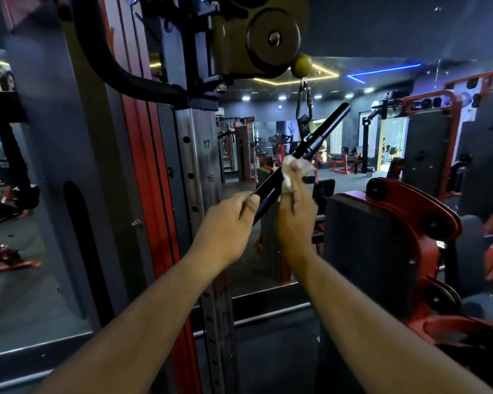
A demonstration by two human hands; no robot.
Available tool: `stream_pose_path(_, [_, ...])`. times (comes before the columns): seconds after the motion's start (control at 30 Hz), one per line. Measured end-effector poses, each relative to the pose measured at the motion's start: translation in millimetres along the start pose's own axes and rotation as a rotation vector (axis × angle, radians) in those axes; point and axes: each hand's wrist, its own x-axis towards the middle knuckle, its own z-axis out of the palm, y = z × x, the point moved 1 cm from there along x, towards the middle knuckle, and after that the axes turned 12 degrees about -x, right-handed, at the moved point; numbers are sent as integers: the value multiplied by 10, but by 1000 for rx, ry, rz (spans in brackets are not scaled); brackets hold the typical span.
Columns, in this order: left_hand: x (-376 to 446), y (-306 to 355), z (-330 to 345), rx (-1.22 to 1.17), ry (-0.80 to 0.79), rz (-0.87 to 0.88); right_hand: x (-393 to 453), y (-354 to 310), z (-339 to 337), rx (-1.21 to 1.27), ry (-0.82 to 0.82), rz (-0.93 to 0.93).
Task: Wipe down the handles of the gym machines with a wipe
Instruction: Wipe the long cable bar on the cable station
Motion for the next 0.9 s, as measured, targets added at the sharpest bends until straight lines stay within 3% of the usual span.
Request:
stream_pose_path(0.23, [51, -104, -100, 45, 46, 23, -836, -240, -224, 288, -279, -57])
stream_pose_path(0.33, [29, -134, -104, 59, 6, 23, -416, -142, -381, 209, -106, 17])
stream_pose_path(0.43, [10, -134, -75, 83, -28, 43, 421, -58, -451, -174, 12, -75])
stream_pose_path(0.53, [-13, -131, -48, 129, -26, 66, 980, -15, -397, -668, -236, -269])
stream_pose_path(0.6, [-17, -137, -42, 157, -5, 44, 1009, -40, -364, -795, -335, -292])
stream_pose_path(0.7, [-20, -148, -58, 132, -10, 8, 698, -232, -293, -688, -454, -287])
stream_pose_path(0.83, [-23, -215, -105, 154, -22, 71, 180, -591, -236, -490, -721, -475])
stream_pose_path(0.9, [-36, -235, -103, 163, -27, 93, 122, -664, -308, -355, -823, -481])
